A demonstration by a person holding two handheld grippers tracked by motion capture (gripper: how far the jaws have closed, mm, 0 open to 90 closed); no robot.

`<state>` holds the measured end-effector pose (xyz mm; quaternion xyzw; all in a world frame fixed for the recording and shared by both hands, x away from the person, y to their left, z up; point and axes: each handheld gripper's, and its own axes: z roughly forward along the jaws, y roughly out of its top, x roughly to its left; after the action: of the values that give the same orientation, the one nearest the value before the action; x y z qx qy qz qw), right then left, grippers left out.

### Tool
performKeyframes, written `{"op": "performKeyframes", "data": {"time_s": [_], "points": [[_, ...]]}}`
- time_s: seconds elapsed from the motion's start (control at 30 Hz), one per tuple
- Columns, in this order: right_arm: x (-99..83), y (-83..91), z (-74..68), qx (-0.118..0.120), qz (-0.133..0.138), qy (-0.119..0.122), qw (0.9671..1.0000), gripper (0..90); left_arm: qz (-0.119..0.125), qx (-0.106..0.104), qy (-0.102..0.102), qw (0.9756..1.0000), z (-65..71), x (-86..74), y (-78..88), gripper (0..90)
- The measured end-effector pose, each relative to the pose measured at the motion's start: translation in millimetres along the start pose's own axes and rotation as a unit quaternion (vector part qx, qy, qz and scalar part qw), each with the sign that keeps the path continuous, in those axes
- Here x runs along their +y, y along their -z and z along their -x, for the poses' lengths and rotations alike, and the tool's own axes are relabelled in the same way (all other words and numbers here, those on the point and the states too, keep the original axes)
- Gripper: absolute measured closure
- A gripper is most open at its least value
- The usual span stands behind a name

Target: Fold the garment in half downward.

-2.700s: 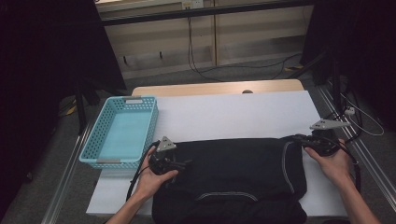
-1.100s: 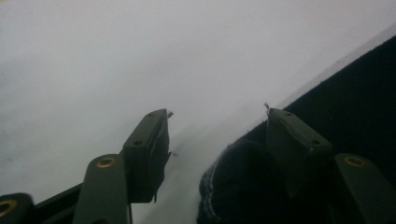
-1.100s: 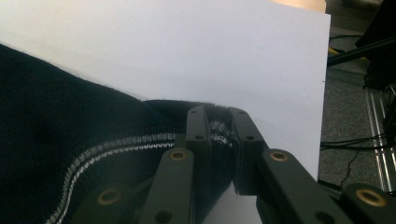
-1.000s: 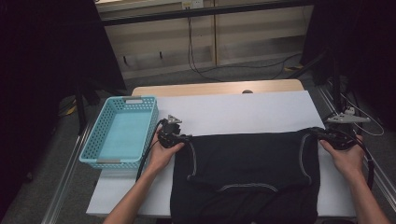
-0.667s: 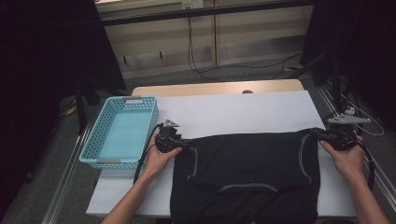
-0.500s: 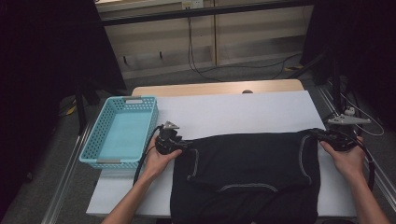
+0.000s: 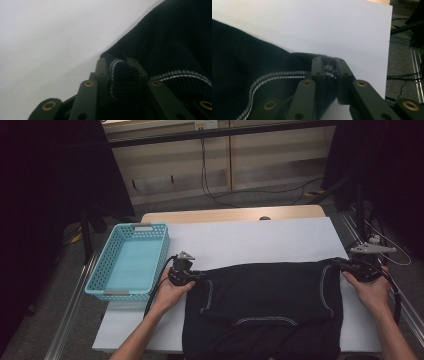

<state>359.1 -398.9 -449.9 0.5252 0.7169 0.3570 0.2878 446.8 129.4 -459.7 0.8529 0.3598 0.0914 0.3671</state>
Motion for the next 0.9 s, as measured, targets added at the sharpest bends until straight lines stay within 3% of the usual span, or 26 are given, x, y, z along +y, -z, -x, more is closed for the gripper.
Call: {"op": "performKeyframes", "data": {"time_s": [0.2, 0.43, 0.57, 0.9], "points": [[4.1, 4.8, 1.1, 0.003, 0.012, -0.002, 0.9999, 79.8, 0.048, 0.010, 0.013, 0.9987, -3.5, 10.3, 16.1, 75.8], [11.4, 9.0, -1.4, 0.001, 0.027, 0.001, 0.9996, 79.8, 0.099, 0.034, 0.026, 0.9942, -10.1, 17.8, 32.0, 76.7], [20.7, 12.5, -3.2, 0.005, 0.042, 0.003, 0.9991, 79.8, 0.107, 0.034, 0.043, 0.9927, -19.3, 21.9, 37.2, 76.9], [42.2, 8.1, -7.6, 0.009, 0.063, 0.002, 0.9979, 79.8, 0.119, 0.048, 0.039, 0.9909, -26.8, 44.9, 44.5, 77.1]]}}
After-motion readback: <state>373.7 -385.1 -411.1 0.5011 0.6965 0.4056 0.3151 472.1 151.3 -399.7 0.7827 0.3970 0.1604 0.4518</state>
